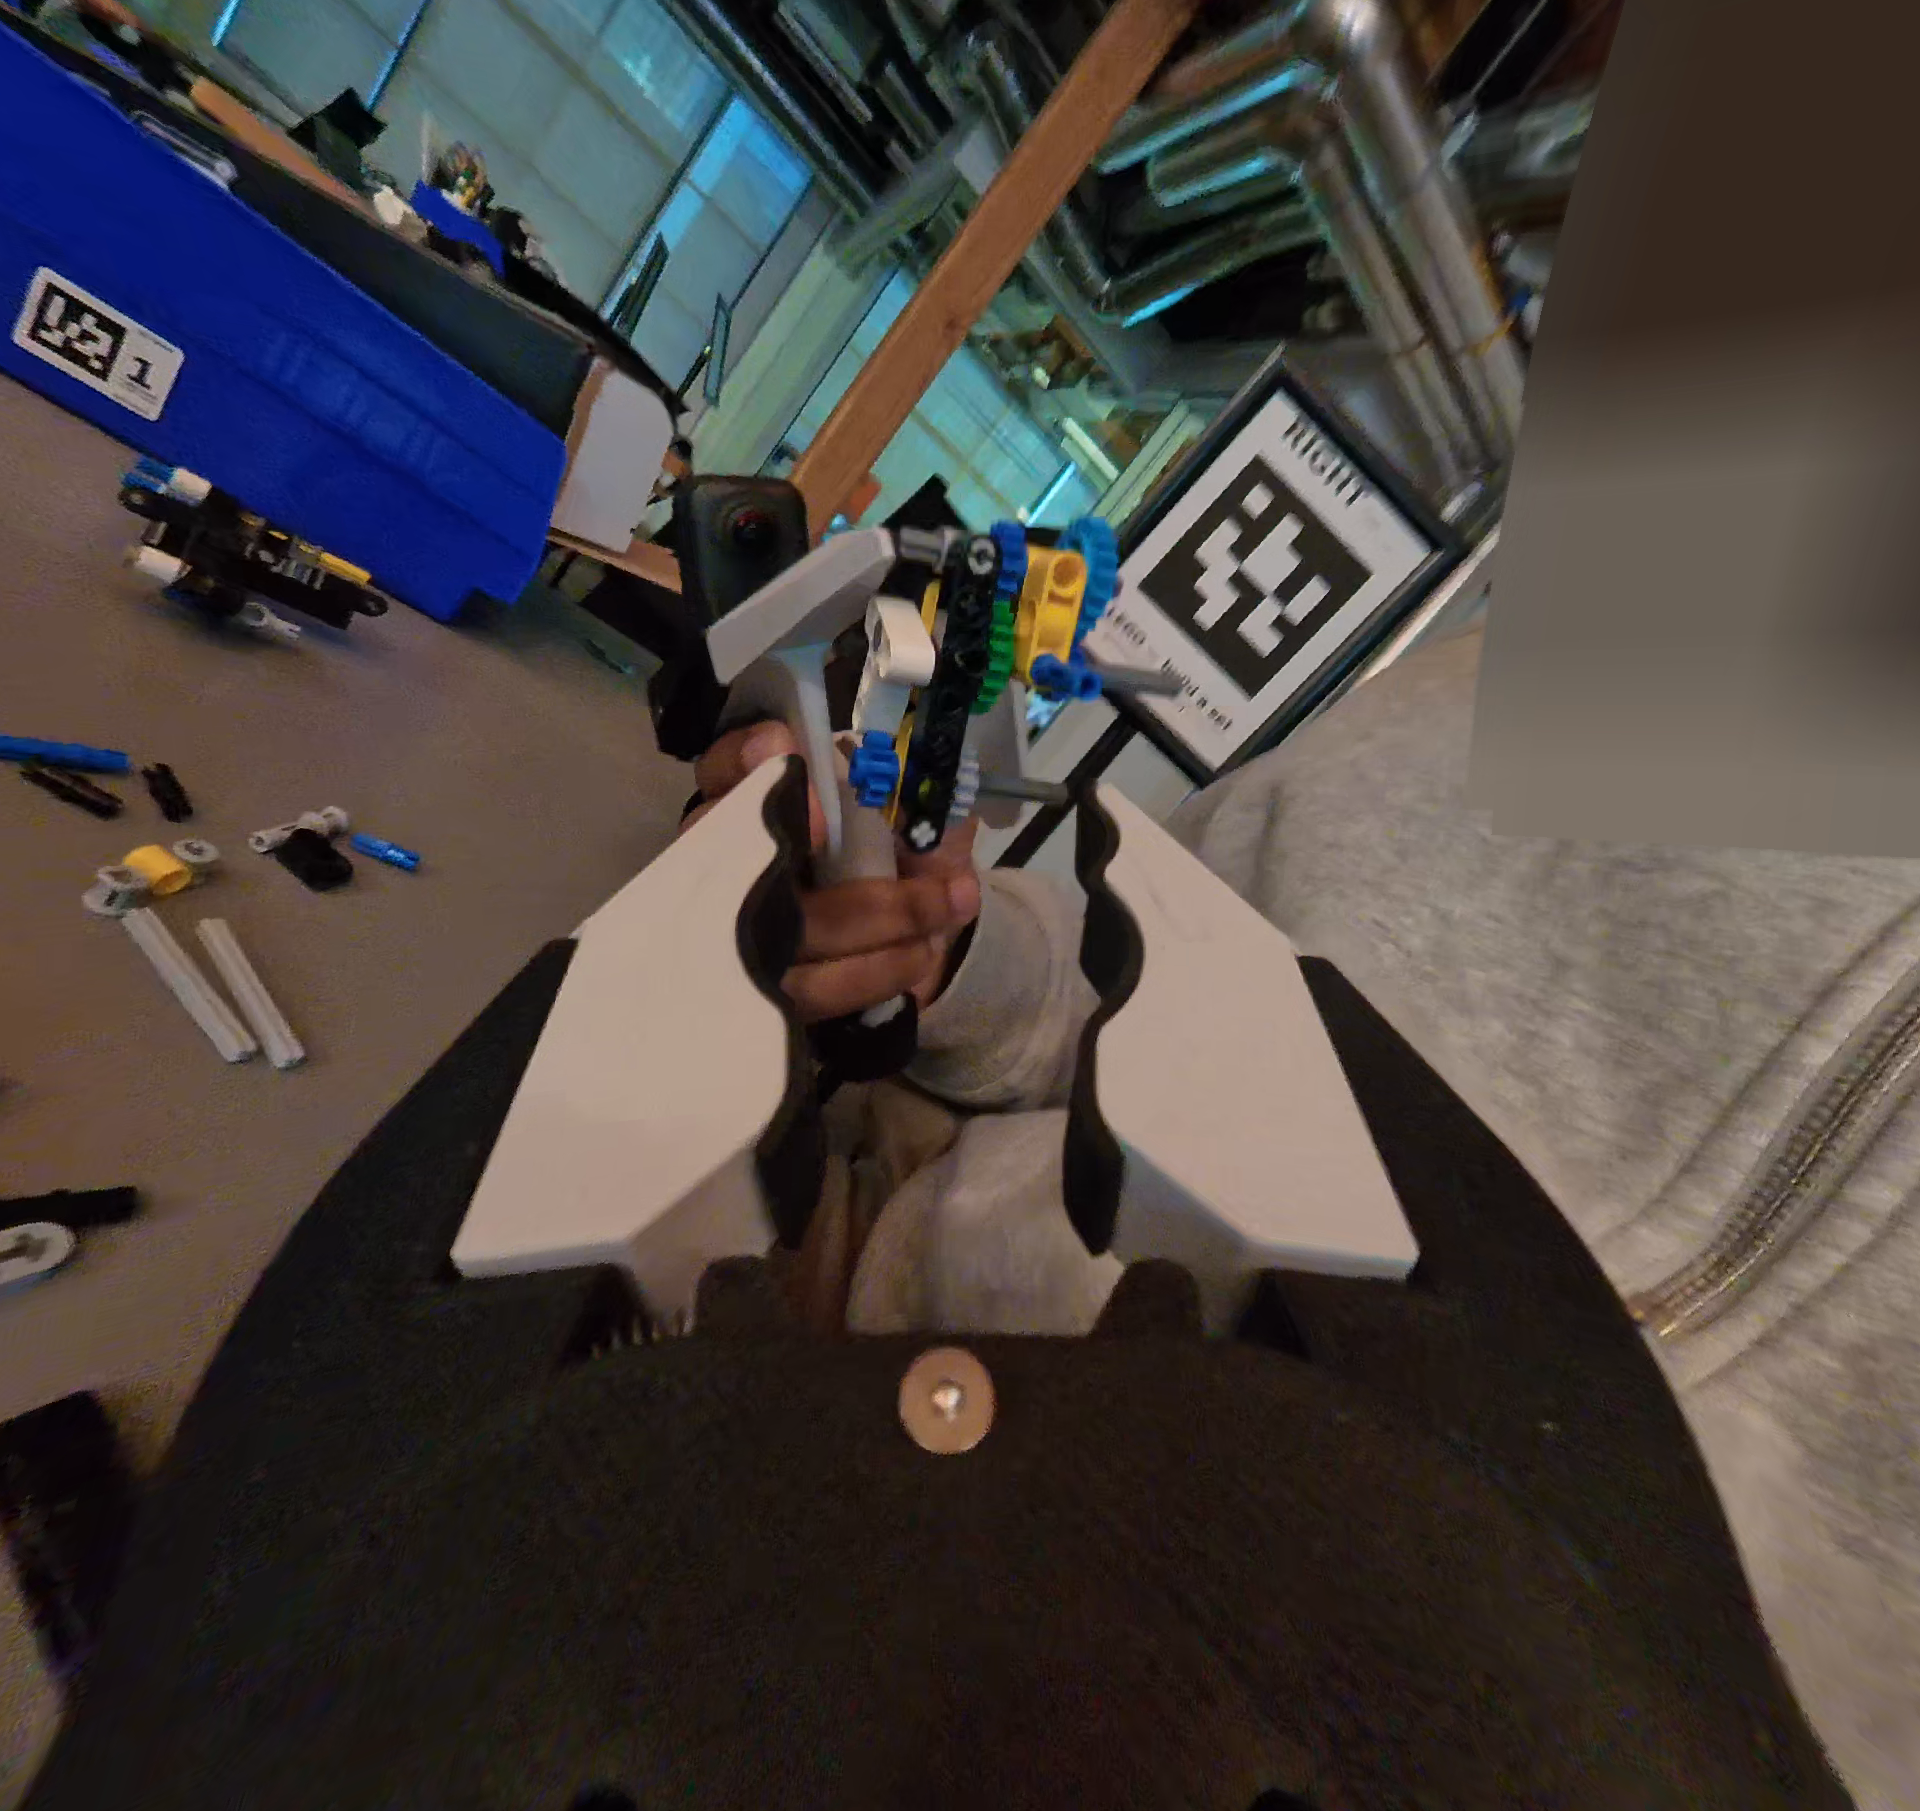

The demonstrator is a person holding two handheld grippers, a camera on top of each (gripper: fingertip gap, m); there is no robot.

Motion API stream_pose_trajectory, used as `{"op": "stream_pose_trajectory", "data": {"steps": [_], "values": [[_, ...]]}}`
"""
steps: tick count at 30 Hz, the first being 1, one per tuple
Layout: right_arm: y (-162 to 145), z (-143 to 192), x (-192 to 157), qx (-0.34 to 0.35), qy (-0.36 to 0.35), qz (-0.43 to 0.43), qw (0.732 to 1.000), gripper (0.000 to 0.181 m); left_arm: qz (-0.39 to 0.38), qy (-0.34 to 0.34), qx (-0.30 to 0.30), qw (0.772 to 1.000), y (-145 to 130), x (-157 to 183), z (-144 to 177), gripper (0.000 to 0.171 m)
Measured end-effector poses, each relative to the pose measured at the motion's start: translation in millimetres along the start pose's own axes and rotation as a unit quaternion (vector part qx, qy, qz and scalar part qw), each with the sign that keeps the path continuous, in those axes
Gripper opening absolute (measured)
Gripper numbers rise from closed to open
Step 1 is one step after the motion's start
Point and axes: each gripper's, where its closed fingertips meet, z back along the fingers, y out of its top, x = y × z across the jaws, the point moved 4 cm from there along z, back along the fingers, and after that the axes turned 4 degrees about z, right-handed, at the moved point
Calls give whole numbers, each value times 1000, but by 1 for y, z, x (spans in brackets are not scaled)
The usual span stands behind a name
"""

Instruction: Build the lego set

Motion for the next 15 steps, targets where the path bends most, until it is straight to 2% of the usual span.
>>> {"op": "stream_pose_trajectory", "data": {"steps": [3,6,9,15], "values": [[-4,-3,1,-2,1,-5,1000,35,49,-18,42,998,4,-2,0,50],[-7,-5,2,-2,1,-9,1000,35,57,-13,53,997,4,-5,2,48],[-9,-6,4,-2,-3,-10,1000,35,29,6,57,998,6,-3,3,44],[-10,-5,5,4,-4,-20,1000,35,-52,55,57,996,9,2,5,20]]}}
